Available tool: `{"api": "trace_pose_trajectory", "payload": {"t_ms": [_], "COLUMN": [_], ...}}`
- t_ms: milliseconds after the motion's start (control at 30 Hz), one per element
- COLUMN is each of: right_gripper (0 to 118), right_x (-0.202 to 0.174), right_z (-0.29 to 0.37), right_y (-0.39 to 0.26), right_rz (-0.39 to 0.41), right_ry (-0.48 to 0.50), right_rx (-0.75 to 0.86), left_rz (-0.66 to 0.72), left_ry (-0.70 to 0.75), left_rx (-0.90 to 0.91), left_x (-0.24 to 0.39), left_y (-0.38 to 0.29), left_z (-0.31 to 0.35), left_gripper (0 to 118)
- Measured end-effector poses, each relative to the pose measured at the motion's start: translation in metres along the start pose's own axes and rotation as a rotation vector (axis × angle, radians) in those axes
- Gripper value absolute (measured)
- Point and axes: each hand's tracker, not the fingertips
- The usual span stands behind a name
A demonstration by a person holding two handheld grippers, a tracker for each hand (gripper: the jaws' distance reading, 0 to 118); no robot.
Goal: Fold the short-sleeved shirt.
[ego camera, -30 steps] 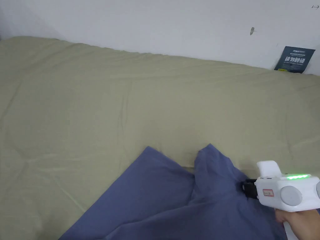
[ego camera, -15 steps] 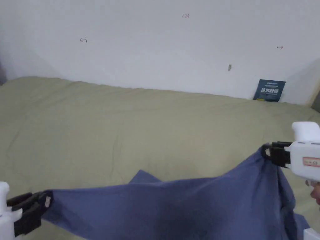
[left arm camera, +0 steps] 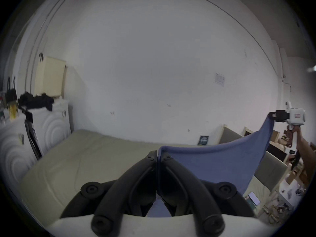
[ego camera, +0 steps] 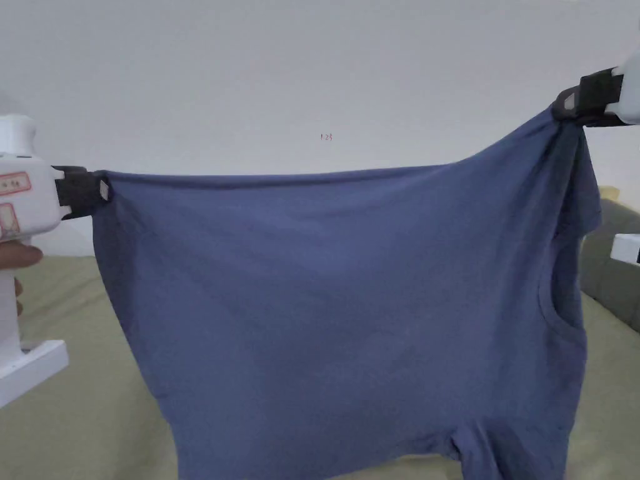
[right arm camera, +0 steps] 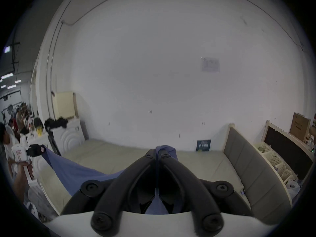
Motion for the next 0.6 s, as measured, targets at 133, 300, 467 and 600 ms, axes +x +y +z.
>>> {"api": "trace_pose_trajectory", "payload": {"t_ms": [133,300,467,600], "right_gripper": [3,3,3,3], "right_x": [0.008,0.011,0.014,0.021], "right_z": [-0.026,-0.058,-0.090,-0.110], "right_y": [0.031,0.046,0.042,0.016], "right_rz": [-0.028,-0.015,-0.011,-0.065], "right_ry": [-0.023,-0.027,-0.051,-0.090], "right_rx": [0.077,0.177,0.180,0.189], "left_rz": [-0.039,-0.088,-0.103,-0.062], "left_ry": [0.072,0.148,0.177,0.174], "left_rx": [0.066,0.166,0.193,0.174], "left_x": [0.008,0.017,0.025,0.024], "left_y": [0.050,0.086,0.090,0.062], "left_z": [-0.030,-0.059,-0.087,-0.110], "left_gripper": [0,0,0,0]}}
